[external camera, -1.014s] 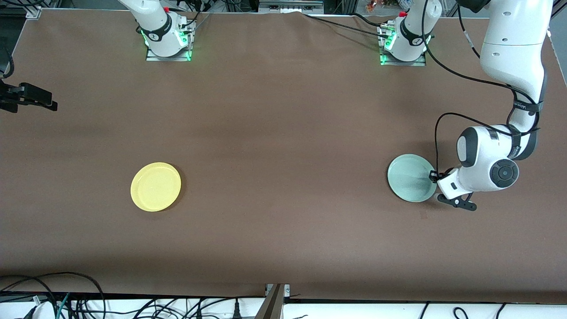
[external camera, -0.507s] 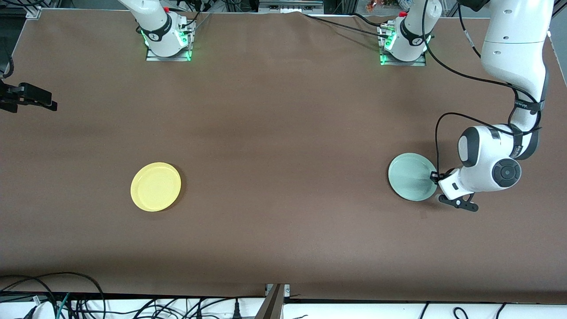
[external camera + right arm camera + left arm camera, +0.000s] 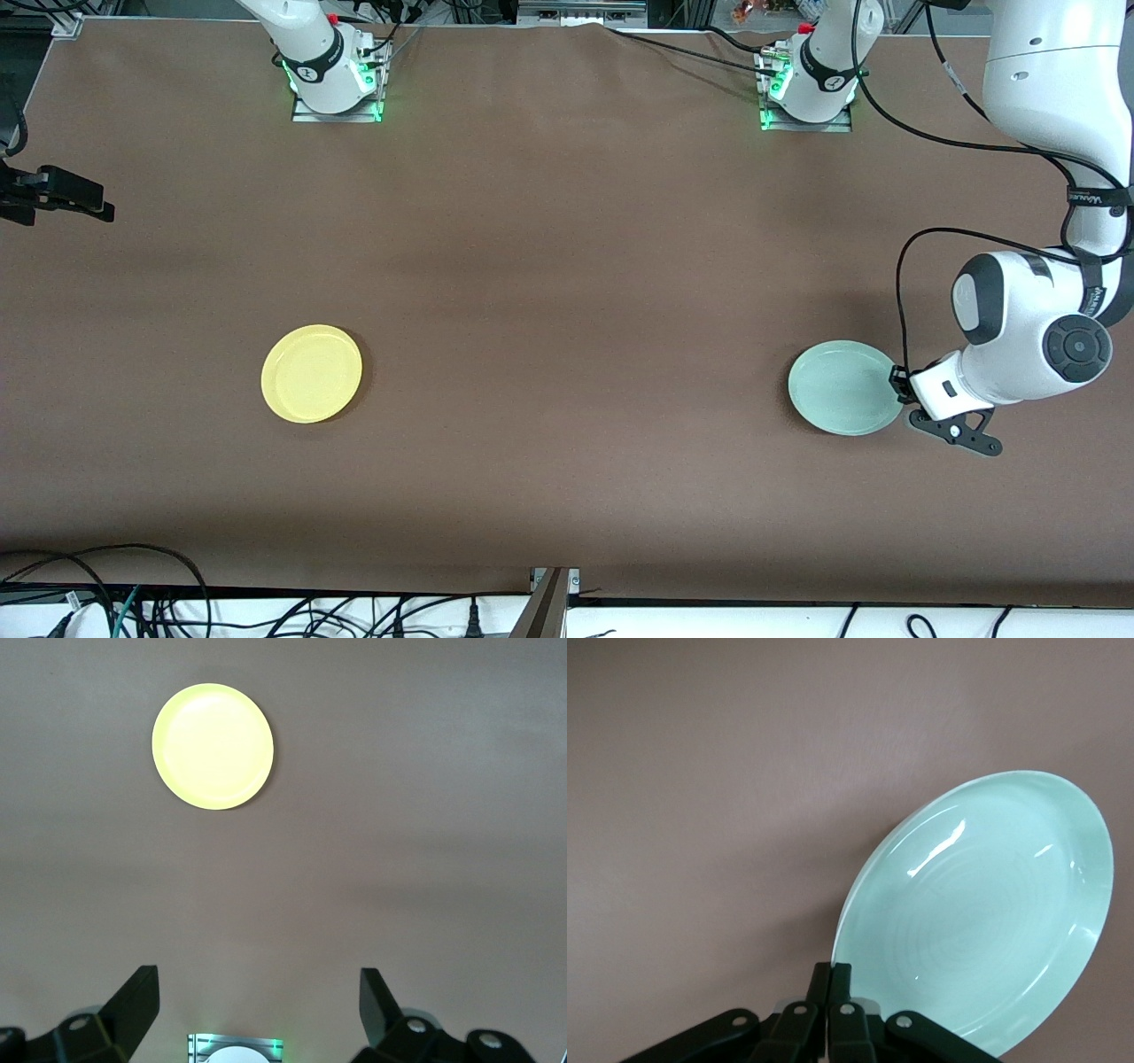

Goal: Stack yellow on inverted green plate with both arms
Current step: 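Lift the green plate with the left gripper and flip it over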

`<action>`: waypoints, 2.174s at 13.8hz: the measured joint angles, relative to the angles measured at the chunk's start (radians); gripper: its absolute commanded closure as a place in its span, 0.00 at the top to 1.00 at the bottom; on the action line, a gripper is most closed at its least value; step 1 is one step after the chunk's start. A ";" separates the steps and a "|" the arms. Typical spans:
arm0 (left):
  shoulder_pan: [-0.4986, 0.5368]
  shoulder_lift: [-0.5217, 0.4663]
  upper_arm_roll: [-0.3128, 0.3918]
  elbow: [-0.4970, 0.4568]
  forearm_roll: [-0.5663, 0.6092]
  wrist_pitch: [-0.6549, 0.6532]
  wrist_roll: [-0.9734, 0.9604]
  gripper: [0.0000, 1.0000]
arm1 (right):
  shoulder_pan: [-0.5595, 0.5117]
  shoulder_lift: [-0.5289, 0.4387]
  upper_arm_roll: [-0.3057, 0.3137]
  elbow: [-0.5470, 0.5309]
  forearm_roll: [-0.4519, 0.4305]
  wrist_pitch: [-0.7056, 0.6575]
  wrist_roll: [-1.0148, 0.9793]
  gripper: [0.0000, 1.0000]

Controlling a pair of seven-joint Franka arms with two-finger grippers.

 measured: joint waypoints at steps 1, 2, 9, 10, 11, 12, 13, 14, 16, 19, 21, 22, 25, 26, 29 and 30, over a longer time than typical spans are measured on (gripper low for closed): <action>-0.012 0.000 -0.002 0.030 0.024 -0.023 0.001 0.00 | 0.000 0.000 0.000 0.000 0.000 0.000 0.000 1.00; -0.029 0.000 -0.003 0.061 0.048 -0.050 0.001 0.00 | 0.000 0.000 0.000 0.000 0.000 0.000 0.000 1.00; -0.098 -0.001 -0.003 0.218 0.069 -0.131 -0.004 0.00 | 0.000 0.000 0.000 0.000 0.001 0.000 0.000 1.00; -0.108 -0.001 -0.003 0.223 0.069 -0.133 -0.004 0.00 | 0.000 0.000 0.000 0.000 0.001 0.000 0.000 1.00; -0.124 -0.001 -0.003 0.225 0.069 -0.136 -0.009 0.00 | 0.000 0.000 0.000 0.000 0.001 0.000 0.000 1.00; -0.146 -0.001 -0.003 0.225 0.072 -0.146 -0.031 0.00 | 0.000 0.000 0.000 0.000 0.001 0.000 0.000 1.00; -0.172 0.000 -0.003 0.225 0.094 -0.155 -0.062 0.00 | 0.000 0.000 0.000 0.000 0.001 0.000 0.000 1.00; -0.204 0.000 -0.004 0.225 0.136 -0.161 -0.104 0.00 | 0.000 0.000 0.000 0.000 0.001 0.000 0.000 1.00; -0.279 0.000 -0.005 0.225 0.238 -0.189 -0.217 0.00 | 0.000 0.000 0.000 0.000 0.001 0.000 0.000 1.00; -0.389 0.000 -0.002 0.227 0.337 -0.259 -0.366 0.00 | 0.000 0.000 0.000 0.000 0.001 0.000 0.000 1.00; -0.468 0.000 -0.001 0.241 0.420 -0.321 -0.457 0.00 | 0.000 0.000 0.000 0.000 0.001 0.000 0.000 1.00; -0.513 0.000 -0.002 0.249 0.458 -0.361 -0.506 0.00 | -0.001 0.000 0.000 0.000 0.001 0.000 0.000 1.00; -0.678 0.007 -0.002 0.257 0.609 -0.473 -0.678 0.00 | -0.001 0.000 0.000 0.000 0.001 0.000 0.000 1.00; -0.737 0.019 -0.002 0.257 0.644 -0.512 -0.737 0.00 | -0.001 0.002 0.000 0.000 0.001 0.000 0.000 1.00; -0.896 0.095 0.000 0.256 0.760 -0.589 -0.903 0.00 | -0.002 0.019 0.000 0.000 0.001 0.001 -0.017 1.00; -0.935 0.127 0.001 0.256 0.813 -0.603 -0.931 0.00 | -0.002 0.028 0.000 0.000 0.001 0.003 -0.022 1.00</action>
